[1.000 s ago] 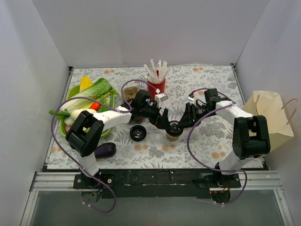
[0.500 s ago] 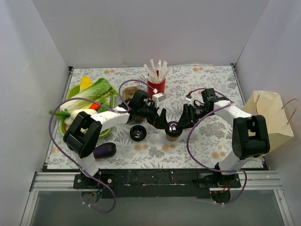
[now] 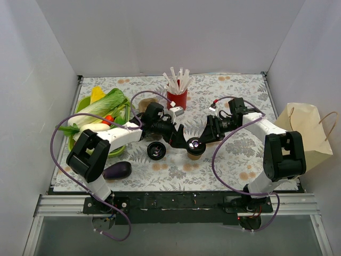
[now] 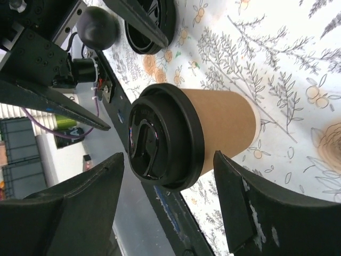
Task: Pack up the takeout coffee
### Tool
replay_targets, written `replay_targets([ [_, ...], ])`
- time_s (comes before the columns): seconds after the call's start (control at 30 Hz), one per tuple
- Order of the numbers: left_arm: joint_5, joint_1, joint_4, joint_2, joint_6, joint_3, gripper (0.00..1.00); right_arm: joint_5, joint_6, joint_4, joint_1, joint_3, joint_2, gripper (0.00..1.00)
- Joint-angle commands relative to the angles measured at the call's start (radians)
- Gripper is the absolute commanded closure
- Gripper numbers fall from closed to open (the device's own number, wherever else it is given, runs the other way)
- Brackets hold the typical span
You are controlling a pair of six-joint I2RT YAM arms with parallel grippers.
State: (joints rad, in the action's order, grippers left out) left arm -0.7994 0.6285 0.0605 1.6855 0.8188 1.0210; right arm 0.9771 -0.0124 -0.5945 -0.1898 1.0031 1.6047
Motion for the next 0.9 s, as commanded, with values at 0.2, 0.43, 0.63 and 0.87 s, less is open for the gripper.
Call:
replay_targets([
  [0.2,-0.034,-0.004,0.016,-0.038,-0.043,-0.001,0.02,-0.048,0.285,-0.077,0.001,0.172,-0.069,0.23],
  [0.43,-0.058,-0.009,-0.011,-0.032,-0.009,-0.021,0.02,-0.052,0.781,-0.225,-0.088,0.261,-0.115,0.14],
  [0.63,-0.064,-0.012,-0.008,-0.018,-0.012,-0.012,0.02,-0.172,1.017,-0.321,-0.186,0.289,-0.091,0.2],
  [0.87,-0.058,-0.012,-0.021,-0.01,-0.006,-0.022,0.02,-0.25,1.063,-0.3,-0.235,0.235,-0.106,0.27],
])
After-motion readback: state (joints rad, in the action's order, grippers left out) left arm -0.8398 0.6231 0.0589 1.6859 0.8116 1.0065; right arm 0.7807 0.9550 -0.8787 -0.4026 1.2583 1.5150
